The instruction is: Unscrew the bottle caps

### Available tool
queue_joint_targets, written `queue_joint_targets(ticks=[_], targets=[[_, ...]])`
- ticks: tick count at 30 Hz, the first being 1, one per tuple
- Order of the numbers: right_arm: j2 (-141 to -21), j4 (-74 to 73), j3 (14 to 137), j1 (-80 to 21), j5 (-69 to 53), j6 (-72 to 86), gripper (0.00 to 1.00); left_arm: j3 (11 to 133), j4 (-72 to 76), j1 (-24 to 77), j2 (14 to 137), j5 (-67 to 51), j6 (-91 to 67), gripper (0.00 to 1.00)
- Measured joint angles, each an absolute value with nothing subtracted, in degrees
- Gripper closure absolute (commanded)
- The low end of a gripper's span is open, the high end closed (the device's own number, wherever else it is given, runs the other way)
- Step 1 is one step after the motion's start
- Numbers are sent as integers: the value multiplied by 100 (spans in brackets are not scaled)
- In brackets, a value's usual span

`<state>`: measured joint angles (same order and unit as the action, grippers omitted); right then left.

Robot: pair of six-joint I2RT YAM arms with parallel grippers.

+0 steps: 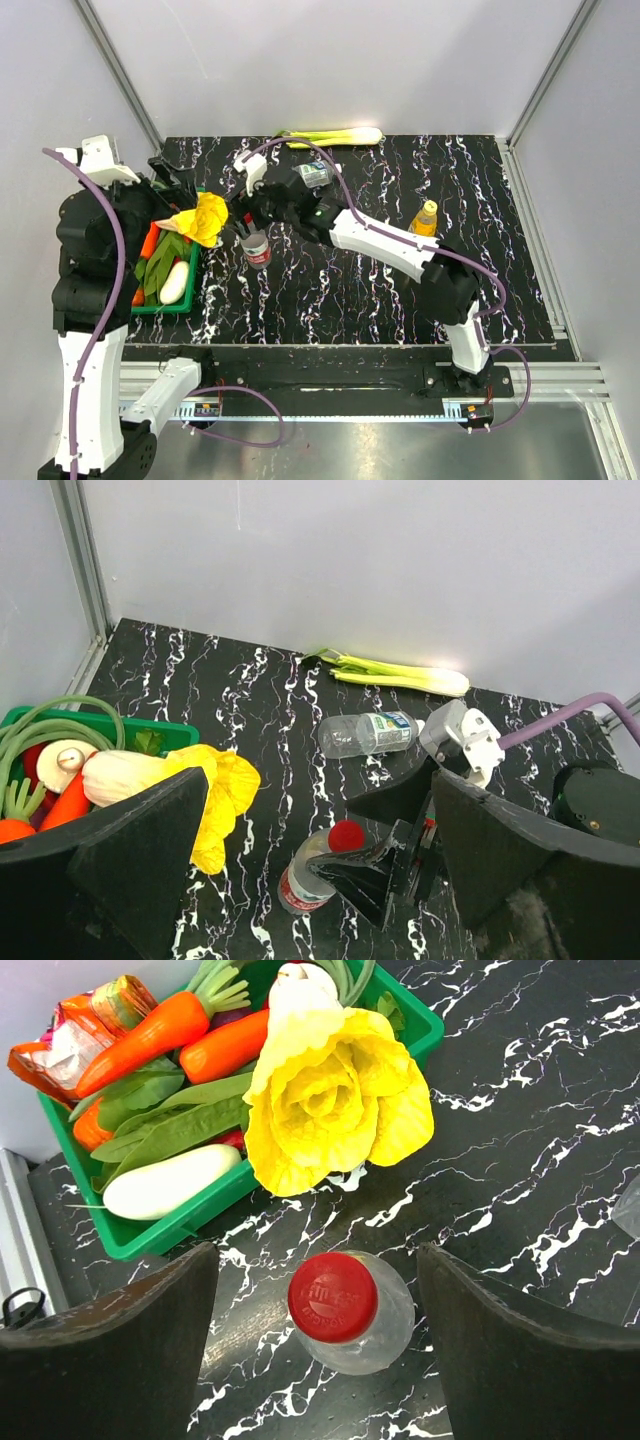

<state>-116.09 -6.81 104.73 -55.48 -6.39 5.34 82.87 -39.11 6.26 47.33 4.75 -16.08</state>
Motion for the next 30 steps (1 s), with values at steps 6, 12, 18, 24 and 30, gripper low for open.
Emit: queue_joint_targets(ticks=[6, 12, 18, 24, 30], targets=[[-11784, -550, 10466, -5721, -14, 381, 52, 8068, -3953, 626, 4746, 471, -1640, 1], [-11896, -493, 10466, -5732, 427, 395, 63, 8051, -3953, 626, 4803, 469, -1636, 1], [-11893, -491, 10466, -5732, 451, 412, 70, 8051, -3957, 626, 4810, 469, -1603, 1], [-11839, -709, 10521, -5675, 384, 473, 94, 8009, -4001, 626, 4825, 384, -1326, 1], [-11391, -1059, 10451, -5164, -296, 1015, 99, 8007, -4066, 626, 4989, 67, -1127, 1]])
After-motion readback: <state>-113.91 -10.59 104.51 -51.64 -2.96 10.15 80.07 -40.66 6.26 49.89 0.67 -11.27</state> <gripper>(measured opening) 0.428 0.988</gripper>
